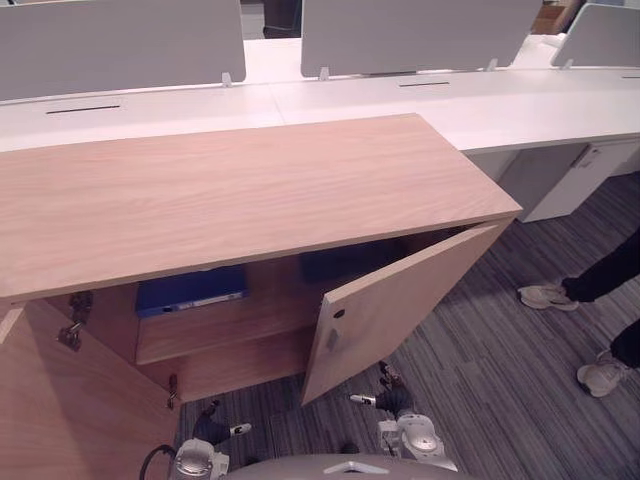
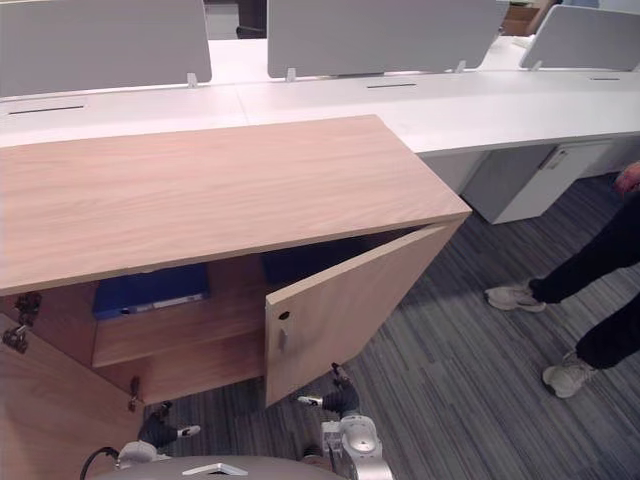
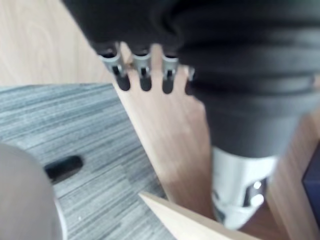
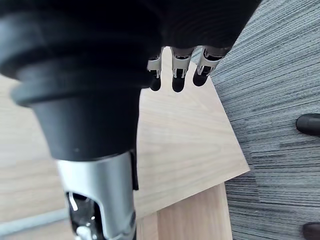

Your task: Walk over to the cabinet, pick up the folder, carry it to the office cabinet, place the folder inside the office cabinet, then close the office cabinet door

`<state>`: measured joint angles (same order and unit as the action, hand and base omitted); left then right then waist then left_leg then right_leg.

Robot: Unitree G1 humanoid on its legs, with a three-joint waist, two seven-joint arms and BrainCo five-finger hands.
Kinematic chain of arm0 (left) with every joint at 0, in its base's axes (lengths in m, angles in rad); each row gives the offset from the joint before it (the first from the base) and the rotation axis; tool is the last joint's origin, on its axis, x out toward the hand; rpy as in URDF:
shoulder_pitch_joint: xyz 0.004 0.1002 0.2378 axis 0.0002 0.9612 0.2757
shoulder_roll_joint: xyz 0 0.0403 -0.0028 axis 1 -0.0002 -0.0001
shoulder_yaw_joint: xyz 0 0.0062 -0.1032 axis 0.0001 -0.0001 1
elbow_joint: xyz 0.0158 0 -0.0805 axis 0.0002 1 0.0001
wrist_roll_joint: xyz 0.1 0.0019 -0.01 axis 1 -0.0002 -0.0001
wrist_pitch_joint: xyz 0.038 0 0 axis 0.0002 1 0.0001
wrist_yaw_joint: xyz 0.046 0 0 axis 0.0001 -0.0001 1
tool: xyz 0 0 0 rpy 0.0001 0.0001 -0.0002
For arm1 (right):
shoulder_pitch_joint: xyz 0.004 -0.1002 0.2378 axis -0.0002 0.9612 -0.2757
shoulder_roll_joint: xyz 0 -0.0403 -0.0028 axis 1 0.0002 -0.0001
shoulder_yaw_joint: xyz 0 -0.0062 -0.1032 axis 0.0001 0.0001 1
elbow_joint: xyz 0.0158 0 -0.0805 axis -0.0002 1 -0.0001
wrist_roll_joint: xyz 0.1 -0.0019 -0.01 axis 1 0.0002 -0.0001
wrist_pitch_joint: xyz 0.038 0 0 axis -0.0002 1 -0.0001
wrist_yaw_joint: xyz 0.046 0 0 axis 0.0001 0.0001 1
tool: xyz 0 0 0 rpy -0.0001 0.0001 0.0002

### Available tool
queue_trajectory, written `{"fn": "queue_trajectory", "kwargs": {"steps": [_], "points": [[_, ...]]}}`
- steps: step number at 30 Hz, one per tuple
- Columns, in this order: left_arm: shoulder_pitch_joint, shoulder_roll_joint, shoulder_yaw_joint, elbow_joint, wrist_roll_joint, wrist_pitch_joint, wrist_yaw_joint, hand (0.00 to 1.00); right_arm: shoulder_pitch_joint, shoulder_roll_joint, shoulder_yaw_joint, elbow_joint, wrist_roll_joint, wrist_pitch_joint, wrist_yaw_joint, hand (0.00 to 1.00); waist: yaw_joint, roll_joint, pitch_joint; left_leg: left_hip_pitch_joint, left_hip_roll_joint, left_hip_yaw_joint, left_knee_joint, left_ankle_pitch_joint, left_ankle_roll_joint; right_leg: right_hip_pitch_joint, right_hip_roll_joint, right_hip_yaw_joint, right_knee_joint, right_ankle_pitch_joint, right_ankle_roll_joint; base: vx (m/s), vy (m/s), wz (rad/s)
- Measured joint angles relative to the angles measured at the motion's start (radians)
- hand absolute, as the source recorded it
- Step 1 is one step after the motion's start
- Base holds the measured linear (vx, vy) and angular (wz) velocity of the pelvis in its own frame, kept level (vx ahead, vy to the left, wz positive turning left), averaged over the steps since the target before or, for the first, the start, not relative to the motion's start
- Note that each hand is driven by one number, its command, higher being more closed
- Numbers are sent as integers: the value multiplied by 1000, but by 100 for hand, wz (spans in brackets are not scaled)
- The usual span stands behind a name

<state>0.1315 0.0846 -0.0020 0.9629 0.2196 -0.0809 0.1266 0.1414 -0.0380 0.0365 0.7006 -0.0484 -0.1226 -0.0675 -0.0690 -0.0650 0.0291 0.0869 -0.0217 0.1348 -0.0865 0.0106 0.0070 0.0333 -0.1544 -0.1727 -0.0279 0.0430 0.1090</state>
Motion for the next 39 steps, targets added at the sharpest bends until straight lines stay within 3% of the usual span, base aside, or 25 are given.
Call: {"fn": "queue_trajectory", "kwargs": {"steps": [9,29,32,36,39], "points": [[-20,0,0,29,0,0,0,0,-43,-29,-14,202,-117,20,-6,0,4,5,3,4,-4,-16,0,2,2,11,3,-15,-13,10,3,8,-6,3],[-33,-5,33,60,-47,10,-5,0,-106,-32,-143,339,-134,68,-44,0,11,12,13,21,-3,6,-1,-21,-8,32,5,2,-25,-5,-1,-20,-10,-2],[-37,-4,42,61,-60,10,-8,0,-110,-32,-161,339,-135,80,-44,0,15,13,17,-4,-2,30,0,-22,-4,-7,8,25,-20,0,-1,21,-4,-20],[-62,17,42,63,-61,16,-11,0,-138,-32,-179,338,-132,82,-45,0,8,12,52,-70,4,43,24,-18,5,-133,4,56,101,-8,-5,9,6,-14],[-75,34,62,44,-67,18,-10,0,-140,-35,-179,336,-116,81,-46,0,14,16,67,-119,23,28,91,-34,33,-151,-2,62,148,-12,-3,10,26,27]]}}
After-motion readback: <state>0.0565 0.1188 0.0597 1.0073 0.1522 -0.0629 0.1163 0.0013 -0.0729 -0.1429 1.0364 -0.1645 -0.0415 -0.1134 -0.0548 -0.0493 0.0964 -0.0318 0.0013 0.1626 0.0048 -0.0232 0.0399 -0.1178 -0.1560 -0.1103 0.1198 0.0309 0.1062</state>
